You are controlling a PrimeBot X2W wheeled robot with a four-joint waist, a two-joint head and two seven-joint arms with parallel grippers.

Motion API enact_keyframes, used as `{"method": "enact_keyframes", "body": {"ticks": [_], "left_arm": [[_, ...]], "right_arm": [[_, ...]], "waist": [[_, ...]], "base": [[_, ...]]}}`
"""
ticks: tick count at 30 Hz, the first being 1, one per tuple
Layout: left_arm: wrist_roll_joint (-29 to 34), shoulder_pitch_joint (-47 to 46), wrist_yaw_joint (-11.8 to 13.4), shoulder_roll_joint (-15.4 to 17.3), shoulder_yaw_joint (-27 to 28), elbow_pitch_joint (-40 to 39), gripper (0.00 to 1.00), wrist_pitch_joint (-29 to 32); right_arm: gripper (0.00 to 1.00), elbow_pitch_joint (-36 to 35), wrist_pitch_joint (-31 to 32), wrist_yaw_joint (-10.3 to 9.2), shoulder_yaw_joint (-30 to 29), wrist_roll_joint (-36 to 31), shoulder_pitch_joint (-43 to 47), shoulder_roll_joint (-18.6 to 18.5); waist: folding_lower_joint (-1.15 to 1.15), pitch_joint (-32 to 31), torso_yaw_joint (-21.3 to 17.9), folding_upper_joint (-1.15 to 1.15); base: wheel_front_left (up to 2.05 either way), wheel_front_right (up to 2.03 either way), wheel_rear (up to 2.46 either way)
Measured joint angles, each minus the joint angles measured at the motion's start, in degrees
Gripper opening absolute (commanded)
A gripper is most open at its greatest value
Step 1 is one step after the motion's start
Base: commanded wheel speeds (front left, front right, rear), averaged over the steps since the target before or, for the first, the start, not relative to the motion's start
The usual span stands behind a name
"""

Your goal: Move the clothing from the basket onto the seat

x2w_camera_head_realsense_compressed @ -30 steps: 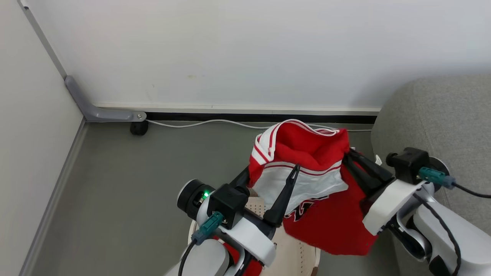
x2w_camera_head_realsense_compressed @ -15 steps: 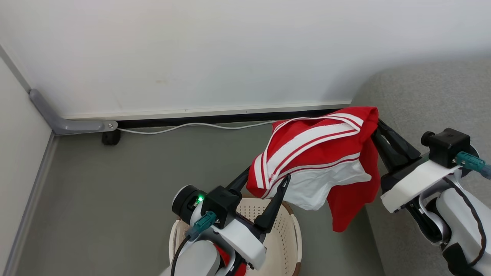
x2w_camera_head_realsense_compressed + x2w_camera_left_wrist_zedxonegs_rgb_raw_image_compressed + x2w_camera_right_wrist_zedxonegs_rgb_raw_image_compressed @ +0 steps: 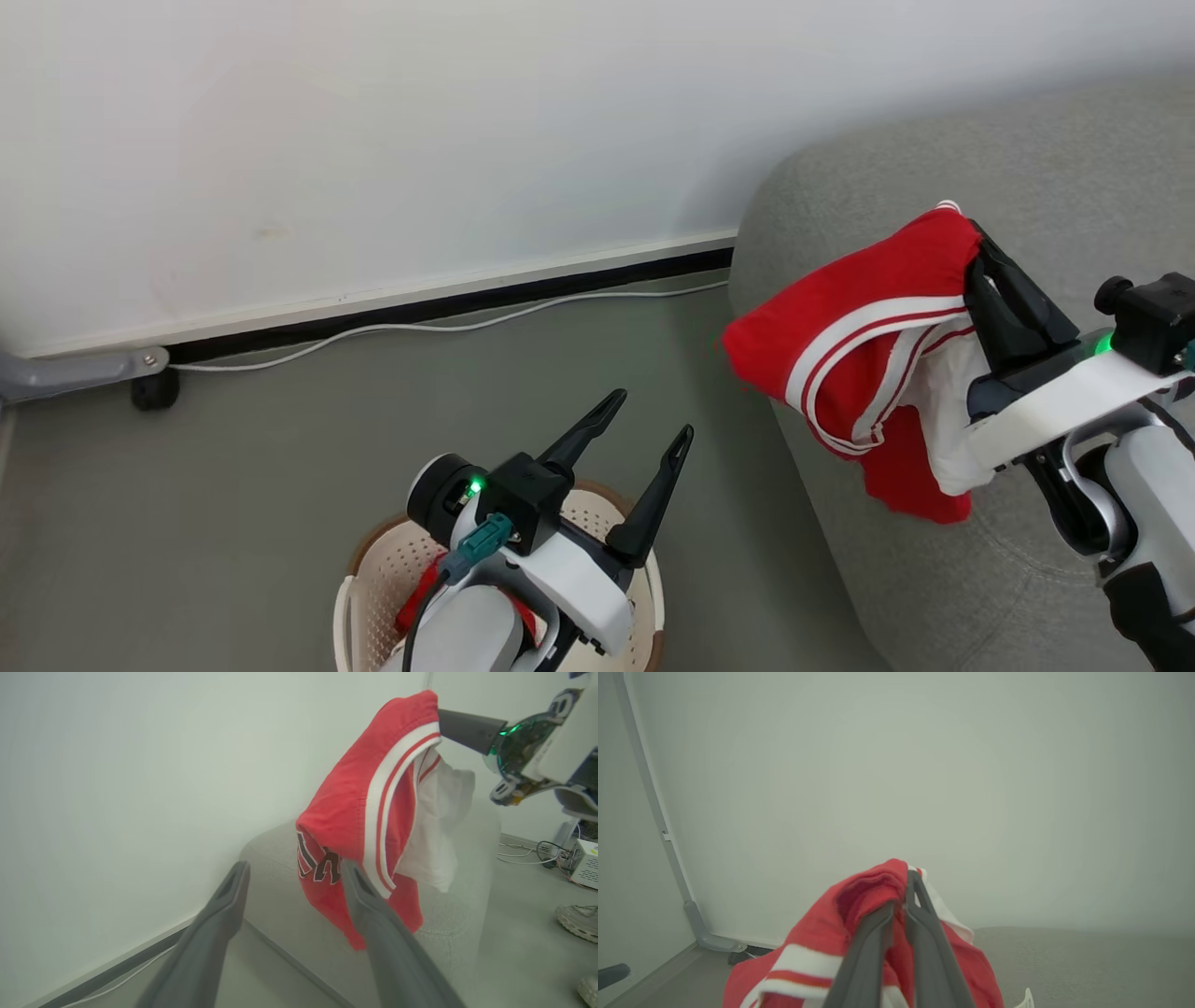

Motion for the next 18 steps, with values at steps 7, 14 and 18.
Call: {"method": "enact_keyframes", "body": {"ticks": [7, 14, 18], "left_arm": [[-0.3, 0.0, 0.0, 0.0, 0.7, 0.0, 1.0, 0.0], [-0.3, 0.0, 0.0, 0.0, 1.4, 0.2, 1.0, 0.0], [-0.3, 0.0, 0.0, 0.0, 1.5, 0.3, 1.0, 0.0]], "right_arm": [[0.0, -1.2, 0.0, 0.0, -1.6, 0.0, -0.1, -0.1], [0.0, -1.8, 0.0, 0.0, -2.7, 0.1, -0.3, -0.2], [0.0, -2.2, 0.0, 0.0, -3.2, 0.1, -0.4, -0.5]], "waist": [[0.0, 0.2, -5.3, 0.0], [0.0, 0.7, -10.6, 0.0], [0.0, 1.0, -13.3, 0.0]], "base": [[0.0, 0.0, 0.0], [0.0, 0.0, 0.0], [0.0, 0.0, 0.0]]}}
